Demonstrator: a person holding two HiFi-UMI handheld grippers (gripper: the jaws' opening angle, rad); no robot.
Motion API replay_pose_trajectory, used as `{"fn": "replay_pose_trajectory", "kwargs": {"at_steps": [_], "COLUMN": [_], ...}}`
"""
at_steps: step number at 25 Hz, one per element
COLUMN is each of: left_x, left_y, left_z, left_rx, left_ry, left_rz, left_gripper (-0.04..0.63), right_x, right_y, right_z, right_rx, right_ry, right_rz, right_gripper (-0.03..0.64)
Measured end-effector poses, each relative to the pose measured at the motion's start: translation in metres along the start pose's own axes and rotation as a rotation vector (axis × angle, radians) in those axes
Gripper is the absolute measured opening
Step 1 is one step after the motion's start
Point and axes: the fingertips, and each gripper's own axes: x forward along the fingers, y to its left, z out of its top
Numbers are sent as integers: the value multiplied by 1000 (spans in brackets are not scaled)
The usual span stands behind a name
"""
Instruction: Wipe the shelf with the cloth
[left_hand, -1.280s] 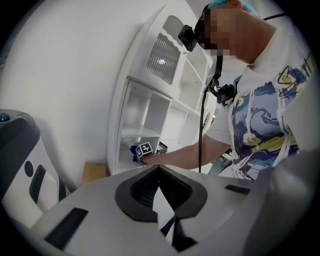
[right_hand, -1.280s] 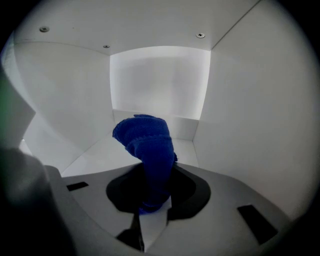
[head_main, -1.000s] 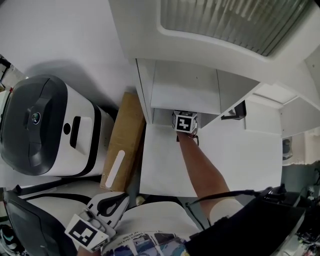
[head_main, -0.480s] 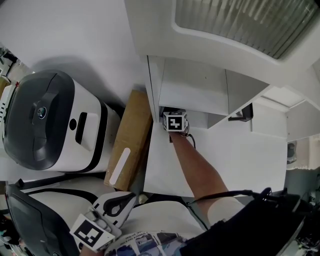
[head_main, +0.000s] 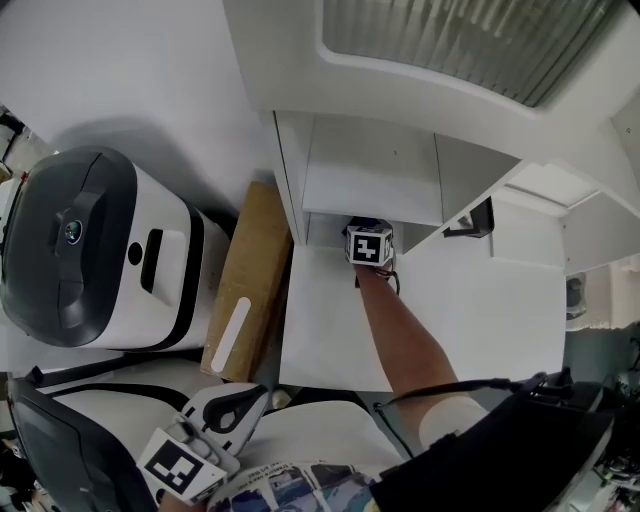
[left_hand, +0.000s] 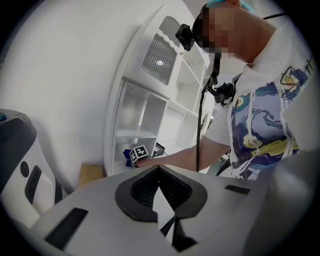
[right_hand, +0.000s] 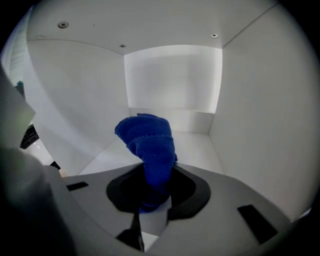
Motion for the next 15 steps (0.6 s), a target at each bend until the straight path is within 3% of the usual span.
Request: {"fn": "replay_pose_trajectory", "kwargs": {"at_steps": [9, 15], "left_x": [-1, -9], "left_y": [-2, -1], "left_z": [1, -1], "left_rx": [55, 44], "left_ry": [-6, 0], "left_rz": [-20, 0], "left_gripper": [12, 12], "right_x": [-18, -20], "right_y": [-38, 15], "right_z": [-10, 6], "right_rx": [66, 32], "right_ry": [-17, -85], "right_rz": [-111, 9], "right_gripper": [100, 100]}}
